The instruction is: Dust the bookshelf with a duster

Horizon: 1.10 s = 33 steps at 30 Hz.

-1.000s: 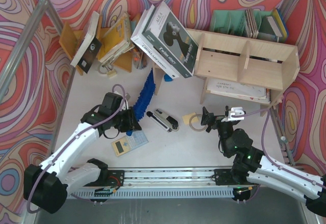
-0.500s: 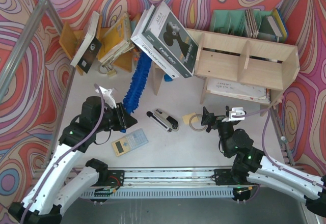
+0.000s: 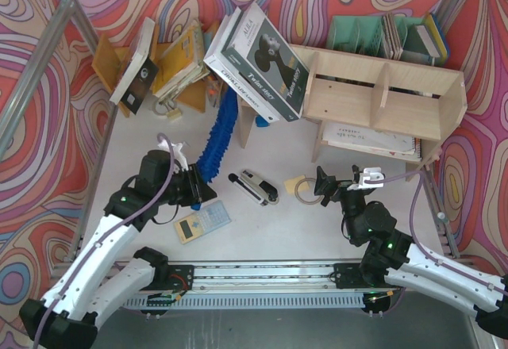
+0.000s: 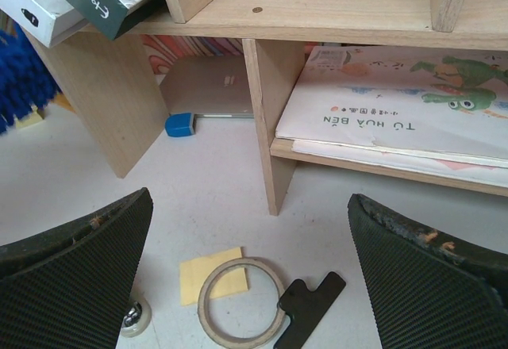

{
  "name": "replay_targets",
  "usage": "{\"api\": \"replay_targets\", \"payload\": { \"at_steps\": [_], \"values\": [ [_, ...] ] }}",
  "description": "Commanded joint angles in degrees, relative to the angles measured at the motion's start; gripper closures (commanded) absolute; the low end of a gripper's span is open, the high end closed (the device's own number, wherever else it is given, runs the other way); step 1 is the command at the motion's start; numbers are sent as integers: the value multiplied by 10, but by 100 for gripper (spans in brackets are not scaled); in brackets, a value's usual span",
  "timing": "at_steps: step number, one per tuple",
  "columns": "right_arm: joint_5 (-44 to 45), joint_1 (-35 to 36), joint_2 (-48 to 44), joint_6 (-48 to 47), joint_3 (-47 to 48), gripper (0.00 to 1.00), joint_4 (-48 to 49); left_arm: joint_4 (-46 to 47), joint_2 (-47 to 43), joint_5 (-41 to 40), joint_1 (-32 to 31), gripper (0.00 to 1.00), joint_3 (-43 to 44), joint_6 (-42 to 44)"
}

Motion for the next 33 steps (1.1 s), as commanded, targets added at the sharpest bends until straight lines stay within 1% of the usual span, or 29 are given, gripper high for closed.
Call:
{"api": "replay_targets", "payload": {
  "at_steps": [1, 4, 7, 11, 17, 22, 28, 33],
  "values": [
    [5, -1, -8, 7, 16, 1, -3, 30, 23, 10, -1, 100, -40, -6],
    [-1, -1, -6, 10, 15, 1, -2, 20, 41, -2, -1, 100, -47, -4],
    [4, -1, 0, 8, 17, 1, -2, 12, 39, -8, -1, 100, -37, -2],
    [2, -1, 2, 12, 18, 1, -3, 1, 20, -13, -1, 100, -6, 19],
    [6, -2, 12, 5, 18, 1, 5, -12, -33, -23, -1, 100, 42, 45],
    [1, -2, 15, 7, 19, 1, 5, -14, -41, -8, -1, 100, 67, 56],
    [5, -2, 24, 2, 19, 1, 11, -9, -22, -1, 0, 100, 38, 49],
    [1, -2, 30, 3, 21, 1, 10, 6, 21, 7, -1, 100, -1, 34]
  ]
}}
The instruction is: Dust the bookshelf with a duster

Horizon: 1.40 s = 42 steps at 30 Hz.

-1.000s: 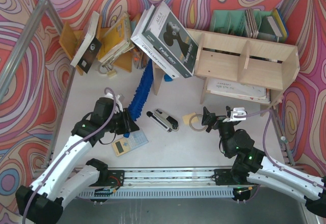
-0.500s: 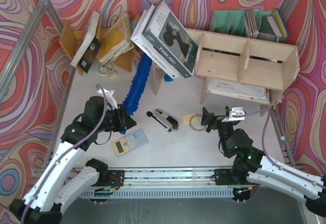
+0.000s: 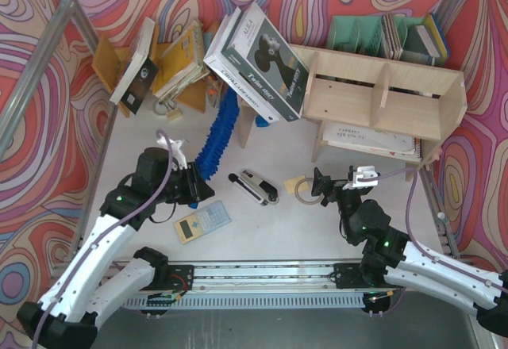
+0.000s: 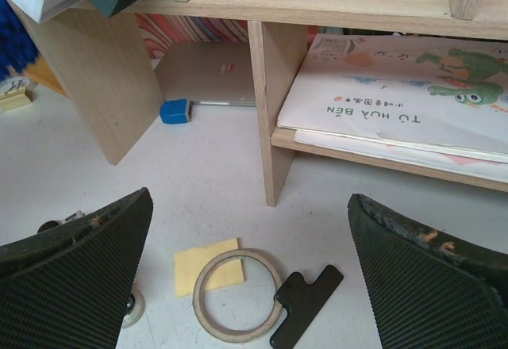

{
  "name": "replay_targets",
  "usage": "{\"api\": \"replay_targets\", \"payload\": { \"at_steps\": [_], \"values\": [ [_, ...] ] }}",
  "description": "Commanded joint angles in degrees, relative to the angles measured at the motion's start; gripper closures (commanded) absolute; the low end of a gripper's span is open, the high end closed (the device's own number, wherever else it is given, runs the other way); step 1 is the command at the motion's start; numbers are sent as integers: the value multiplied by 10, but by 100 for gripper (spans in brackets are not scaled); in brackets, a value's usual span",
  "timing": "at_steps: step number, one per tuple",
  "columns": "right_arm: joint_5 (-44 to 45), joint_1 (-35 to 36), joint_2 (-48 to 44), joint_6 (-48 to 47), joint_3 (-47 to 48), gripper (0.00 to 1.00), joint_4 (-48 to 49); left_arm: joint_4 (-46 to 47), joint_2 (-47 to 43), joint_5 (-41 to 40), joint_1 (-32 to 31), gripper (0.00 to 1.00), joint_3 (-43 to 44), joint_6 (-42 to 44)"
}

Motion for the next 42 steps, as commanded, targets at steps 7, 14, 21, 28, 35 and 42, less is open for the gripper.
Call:
{"api": "replay_targets", "payload": {
  "at_steps": [7, 14, 21, 28, 35, 42],
  "values": [
    [4, -2, 3, -4, 20, 1, 15, 64, 92, 22, 0, 100, -75, -36],
    [7, -2, -2, -5, 19, 1, 16, 43, 107, 0, 0, 100, -66, -38],
    [4, -3, -9, -2, 18, 1, 13, 40, 26, -9, 0, 100, -40, -45],
    [1, -2, -11, 3, 20, 1, 6, 37, -29, -1, -1, 100, 6, -43],
    [5, -2, -18, 5, 18, 1, 3, 59, -32, 13, -1, 100, -12, -49],
    [9, -2, -18, 3, 17, 1, 6, 110, -22, 13, -1, 100, -98, -75]
  ]
}}
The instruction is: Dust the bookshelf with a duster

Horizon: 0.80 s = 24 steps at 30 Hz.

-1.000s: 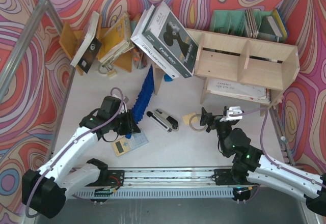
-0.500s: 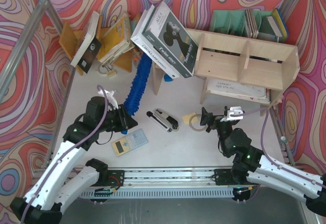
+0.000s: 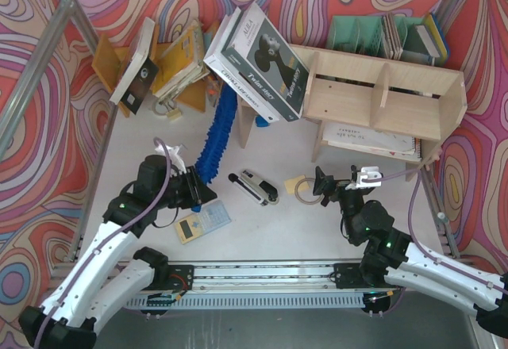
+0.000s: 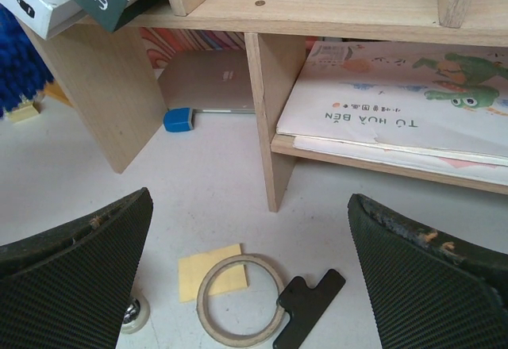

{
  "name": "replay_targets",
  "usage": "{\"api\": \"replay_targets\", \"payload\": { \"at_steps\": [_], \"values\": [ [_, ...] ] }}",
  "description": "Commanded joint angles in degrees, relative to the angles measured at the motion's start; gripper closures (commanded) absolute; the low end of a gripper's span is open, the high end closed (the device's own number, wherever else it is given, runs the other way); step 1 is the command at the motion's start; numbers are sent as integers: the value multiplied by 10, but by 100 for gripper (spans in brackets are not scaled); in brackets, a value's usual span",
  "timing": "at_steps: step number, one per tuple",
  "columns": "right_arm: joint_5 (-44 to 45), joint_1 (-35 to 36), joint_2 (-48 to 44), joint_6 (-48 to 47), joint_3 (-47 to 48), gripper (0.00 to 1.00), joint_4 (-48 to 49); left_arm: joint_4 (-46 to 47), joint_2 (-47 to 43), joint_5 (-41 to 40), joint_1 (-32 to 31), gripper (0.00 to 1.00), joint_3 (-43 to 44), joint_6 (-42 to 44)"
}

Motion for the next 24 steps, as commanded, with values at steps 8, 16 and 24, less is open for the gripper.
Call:
{"api": "replay_targets", "payload": {
  "at_steps": [8, 16, 24],
  "values": [
    [7, -2, -3, 1, 14, 1, 8, 97, 38, 0, -1, 100, -95, -22],
    [6, -2, -4, 3, 15, 1, 6, 82, 47, -7, -2, 100, -63, -10],
    [5, -2, -7, 6, 15, 1, 3, 14, 22, -26, -2, 100, 17, 14]
  ]
}}
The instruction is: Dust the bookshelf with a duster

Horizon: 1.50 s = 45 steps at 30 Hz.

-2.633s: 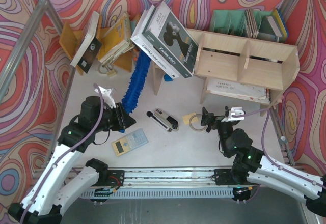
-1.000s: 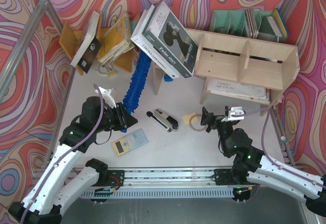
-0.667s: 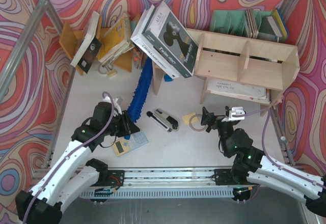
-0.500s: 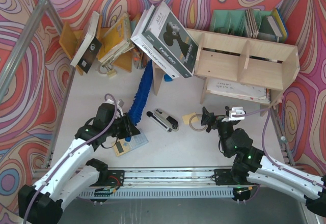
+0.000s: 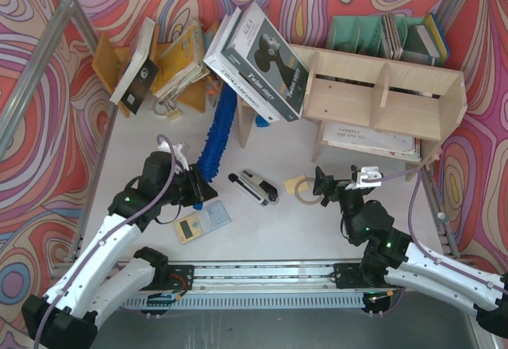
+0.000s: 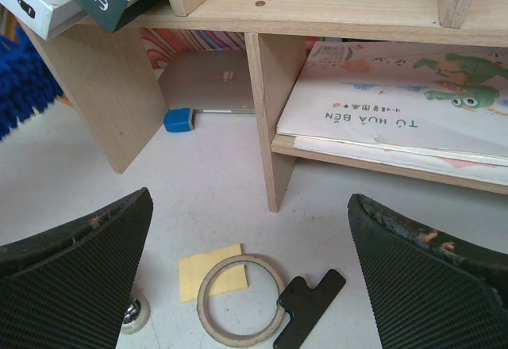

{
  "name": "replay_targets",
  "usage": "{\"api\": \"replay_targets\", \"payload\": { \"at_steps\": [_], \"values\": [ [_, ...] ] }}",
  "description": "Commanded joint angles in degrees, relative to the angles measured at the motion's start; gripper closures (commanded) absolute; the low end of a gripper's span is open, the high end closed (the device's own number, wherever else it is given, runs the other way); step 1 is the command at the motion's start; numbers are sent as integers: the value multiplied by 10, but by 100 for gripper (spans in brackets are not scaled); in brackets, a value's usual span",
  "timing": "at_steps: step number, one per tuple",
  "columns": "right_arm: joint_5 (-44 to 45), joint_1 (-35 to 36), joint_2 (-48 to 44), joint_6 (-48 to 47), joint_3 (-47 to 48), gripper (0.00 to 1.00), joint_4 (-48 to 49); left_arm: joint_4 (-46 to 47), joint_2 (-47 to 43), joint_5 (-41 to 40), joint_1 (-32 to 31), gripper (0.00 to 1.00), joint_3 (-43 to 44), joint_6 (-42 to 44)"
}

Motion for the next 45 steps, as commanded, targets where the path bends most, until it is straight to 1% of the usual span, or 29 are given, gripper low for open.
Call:
{"api": "replay_targets", "payload": {
  "at_steps": [1, 5, 8, 13, 20, 24, 29, 34, 39, 45],
  "values": [
    [6, -2, -7, 4, 15, 1, 4, -11, -29, -17, -1, 100, 57, 29],
    [8, -2, 0, 2, 15, 1, 8, -27, -41, -20, -2, 100, 83, 34],
    [3, -2, 3, 4, 16, 1, 7, -29, -39, -20, -1, 100, 82, 34],
    [7, -2, 7, 0, 16, 1, 11, -6, -34, -17, -1, 100, 41, 23],
    [5, -2, 12, -1, 17, 1, 13, 55, 6, -3, -3, 100, -40, -5],
    [6, -2, 19, -2, 18, 1, 16, 63, 19, -9, -4, 100, -42, 0],
    [4, -2, 17, -2, 18, 1, 13, 21, 2, -32, -4, 100, 6, 27],
    [7, -2, 14, -3, 17, 1, 13, -23, -46, -68, -3, 100, 76, 55],
    [5, -2, 11, -2, 16, 1, 14, -95, -69, -160, -4, 100, 161, 90],
    [7, -2, 10, 1, 19, 1, 9, -158, -46, -257, -4, 100, 245, 104]
  ]
}}
